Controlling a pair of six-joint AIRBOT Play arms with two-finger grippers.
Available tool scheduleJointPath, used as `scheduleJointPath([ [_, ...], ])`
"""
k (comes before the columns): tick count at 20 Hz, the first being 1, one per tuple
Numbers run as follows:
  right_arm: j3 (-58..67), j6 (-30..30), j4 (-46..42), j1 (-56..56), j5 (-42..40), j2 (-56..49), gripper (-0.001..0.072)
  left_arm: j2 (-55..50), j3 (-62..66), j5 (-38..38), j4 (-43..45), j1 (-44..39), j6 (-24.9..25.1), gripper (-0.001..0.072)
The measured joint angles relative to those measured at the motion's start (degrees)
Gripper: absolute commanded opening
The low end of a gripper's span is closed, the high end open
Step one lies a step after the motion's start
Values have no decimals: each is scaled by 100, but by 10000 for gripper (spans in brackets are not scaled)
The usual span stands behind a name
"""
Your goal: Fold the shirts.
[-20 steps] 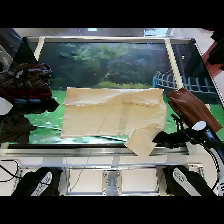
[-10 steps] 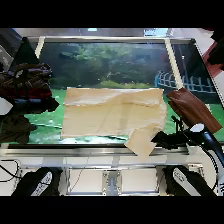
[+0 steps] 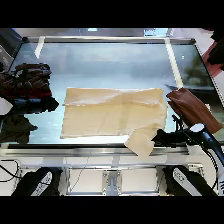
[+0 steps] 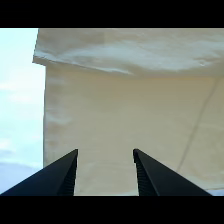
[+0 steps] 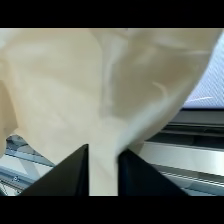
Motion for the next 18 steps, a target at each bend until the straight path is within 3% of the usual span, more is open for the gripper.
scheduleJointPath([
  [6, 76, -330, 140, 0, 22, 0, 29, 0, -33, 188, 251, 0, -96, 420],
  [12, 564, -501, 251, 0, 162, 0, 30, 2, -1252, 151, 1932, 0, -2238, 418],
  [15, 680, -590, 319, 0, 225, 0, 30, 2, -2026, 210, 1749, 0, -2964, 418],
  [18, 728, -691, 376, 0, 302, 0, 30, 2, -2522, 411, 1279, 0, -3359, 418],
])
